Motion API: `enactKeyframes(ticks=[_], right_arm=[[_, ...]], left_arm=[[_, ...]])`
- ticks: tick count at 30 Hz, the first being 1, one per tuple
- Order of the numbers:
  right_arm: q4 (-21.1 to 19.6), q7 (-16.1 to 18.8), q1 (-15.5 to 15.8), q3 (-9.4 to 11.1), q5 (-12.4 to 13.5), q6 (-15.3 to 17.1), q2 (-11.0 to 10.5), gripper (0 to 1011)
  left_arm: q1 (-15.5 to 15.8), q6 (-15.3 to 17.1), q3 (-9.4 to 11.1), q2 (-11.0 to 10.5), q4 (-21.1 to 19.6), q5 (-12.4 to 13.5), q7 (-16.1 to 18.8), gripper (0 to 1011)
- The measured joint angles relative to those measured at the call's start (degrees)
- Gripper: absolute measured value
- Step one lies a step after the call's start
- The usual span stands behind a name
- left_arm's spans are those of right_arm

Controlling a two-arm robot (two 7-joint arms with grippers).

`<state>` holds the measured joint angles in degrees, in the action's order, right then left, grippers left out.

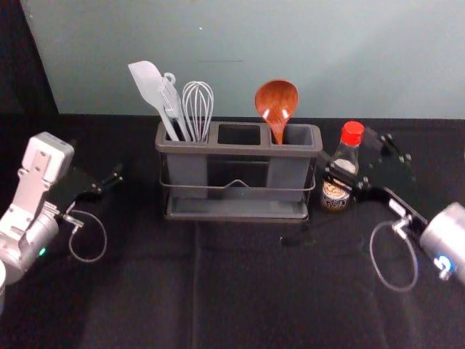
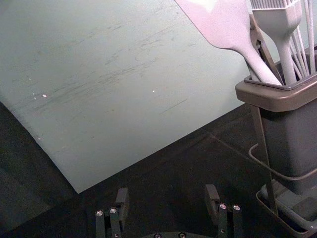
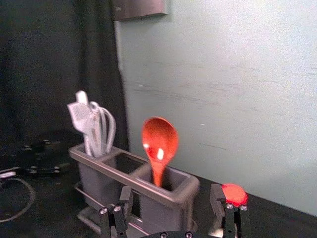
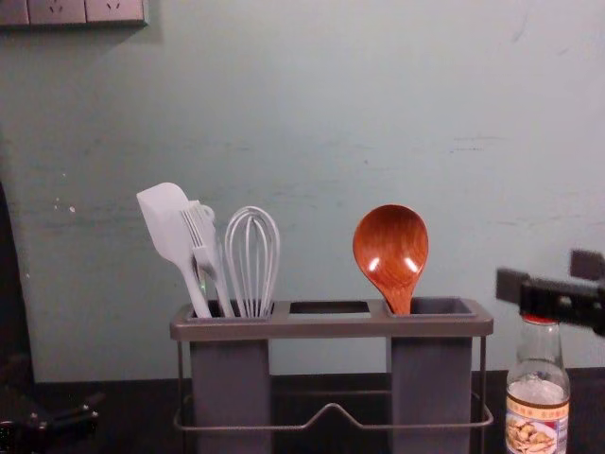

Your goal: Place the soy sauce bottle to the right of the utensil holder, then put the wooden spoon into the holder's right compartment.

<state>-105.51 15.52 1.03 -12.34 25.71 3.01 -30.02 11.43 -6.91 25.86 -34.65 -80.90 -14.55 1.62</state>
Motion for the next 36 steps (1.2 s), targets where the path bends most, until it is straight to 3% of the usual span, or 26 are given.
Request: enactKeyframes(ticks=[10, 23, 29, 36], right_arm=[[3.10, -4.76, 5.56, 0.45, -6.51, -6.88, 3.83, 1002], [10.37, -7.78, 6.80, 1.02, -13.04, -15.85, 7.74, 1002], [13.48, -7.63, 5.64, 1.84, -13.36, -18.06, 9.24, 1002], [15.61, -6.36, 4.47, 2.62, -12.49, -16.50, 10.66, 1003]], left_arm=[[0.00, 0.00, 0.00, 0.00, 0.00, 0.00, 0.00, 1005], [0.00, 0.00, 0.00, 0.00, 0.00, 0.00, 0.00, 1005], [0.00, 0.00, 0.00, 0.00, 0.00, 0.00, 0.00, 1005], [0.00, 0.00, 0.00, 0.00, 0.00, 0.00, 0.00, 1005]])
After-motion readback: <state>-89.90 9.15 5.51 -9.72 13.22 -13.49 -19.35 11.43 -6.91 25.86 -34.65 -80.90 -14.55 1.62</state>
